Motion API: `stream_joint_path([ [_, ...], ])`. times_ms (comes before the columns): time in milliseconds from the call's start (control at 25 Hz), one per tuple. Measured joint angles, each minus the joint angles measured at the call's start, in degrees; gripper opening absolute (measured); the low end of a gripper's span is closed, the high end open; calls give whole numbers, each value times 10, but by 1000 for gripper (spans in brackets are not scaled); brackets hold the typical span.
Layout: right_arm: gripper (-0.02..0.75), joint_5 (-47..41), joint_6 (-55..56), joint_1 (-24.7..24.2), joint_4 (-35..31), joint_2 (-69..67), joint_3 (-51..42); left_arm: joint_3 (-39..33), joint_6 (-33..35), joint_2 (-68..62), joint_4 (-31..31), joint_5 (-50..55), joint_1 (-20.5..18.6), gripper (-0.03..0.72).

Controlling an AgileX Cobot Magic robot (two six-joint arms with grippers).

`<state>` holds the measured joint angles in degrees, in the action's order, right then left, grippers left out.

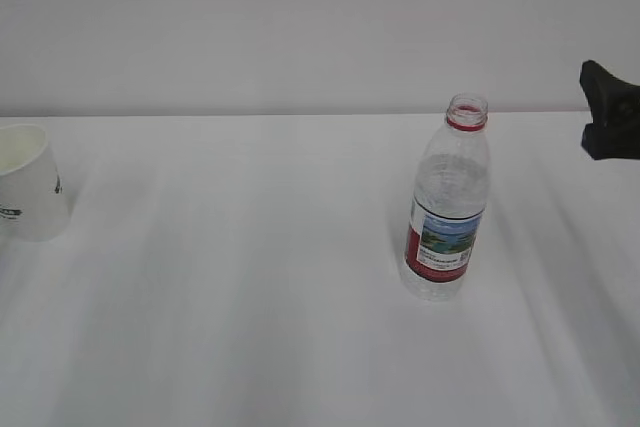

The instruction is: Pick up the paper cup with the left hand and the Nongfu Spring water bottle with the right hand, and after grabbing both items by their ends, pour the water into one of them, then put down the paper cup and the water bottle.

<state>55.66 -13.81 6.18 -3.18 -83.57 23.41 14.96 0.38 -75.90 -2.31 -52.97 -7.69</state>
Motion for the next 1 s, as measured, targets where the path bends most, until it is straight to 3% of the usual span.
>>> stream_joint_path([
  [440, 589, 76, 12, 0, 3, 0, -80, -98, -10, 0, -13, -81, 0, 569],
  [680, 589, 87, 26, 0, 56, 0, -141, -144, -17, 0, -30, -118, 0, 567],
  [1000, 589, 91, 53, 0, 91, 0, -201, -150, -19, 0, -114, -121, 0, 554],
])
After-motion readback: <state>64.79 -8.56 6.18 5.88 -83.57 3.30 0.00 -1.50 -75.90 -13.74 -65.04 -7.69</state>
